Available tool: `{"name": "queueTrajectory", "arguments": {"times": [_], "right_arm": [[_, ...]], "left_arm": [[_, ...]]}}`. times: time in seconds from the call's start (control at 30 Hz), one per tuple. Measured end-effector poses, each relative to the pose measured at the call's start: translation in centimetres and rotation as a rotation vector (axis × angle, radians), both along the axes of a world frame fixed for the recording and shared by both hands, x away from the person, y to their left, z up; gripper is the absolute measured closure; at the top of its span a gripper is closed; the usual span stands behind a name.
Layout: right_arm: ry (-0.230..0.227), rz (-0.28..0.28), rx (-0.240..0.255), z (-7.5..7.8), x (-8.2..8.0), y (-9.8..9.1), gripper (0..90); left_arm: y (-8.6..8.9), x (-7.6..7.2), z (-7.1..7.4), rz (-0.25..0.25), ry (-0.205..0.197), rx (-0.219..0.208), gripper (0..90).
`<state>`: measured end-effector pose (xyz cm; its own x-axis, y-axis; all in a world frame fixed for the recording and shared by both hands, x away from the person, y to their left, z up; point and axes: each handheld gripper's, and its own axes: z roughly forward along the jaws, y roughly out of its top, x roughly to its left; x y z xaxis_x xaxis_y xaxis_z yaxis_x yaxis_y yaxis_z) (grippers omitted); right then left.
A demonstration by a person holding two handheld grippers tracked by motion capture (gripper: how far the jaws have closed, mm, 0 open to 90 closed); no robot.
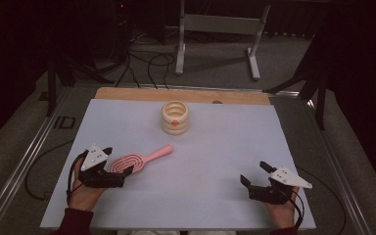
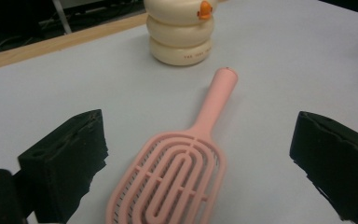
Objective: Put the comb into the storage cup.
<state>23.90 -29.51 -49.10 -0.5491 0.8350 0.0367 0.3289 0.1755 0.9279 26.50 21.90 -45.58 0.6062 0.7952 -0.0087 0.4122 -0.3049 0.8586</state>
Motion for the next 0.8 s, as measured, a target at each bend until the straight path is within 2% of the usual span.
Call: {"name": "queueTrajectory", "arguments": {"times": [0.23, 0.47, 0.63, 0.8], "right_arm": [[0.000, 0.001, -0.002, -0.1, 0.0, 0.0, 9.2], [-0.001, 0.000, -0.004, -0.1, 0.0, 0.1, 9.2], [0.001, 0.000, -0.002, -0.1, 0.1, 0.0, 9.2], [0.001, 0.000, -0.005, -0.1, 0.1, 0.0, 9.2]], "left_arm": [[-0.5, -0.2, -0.5, -0.019, 0.042, 0.007, 9.9], [-1.1, -0.7, -1.4, -0.022, 0.080, 0.050, 18.5], [-0.9, -1.1, -2.2, -0.063, 0.125, 0.032, 39.8], [-0.5, -1.6, -3.0, -0.120, 0.170, 0.039, 63.6]]}}
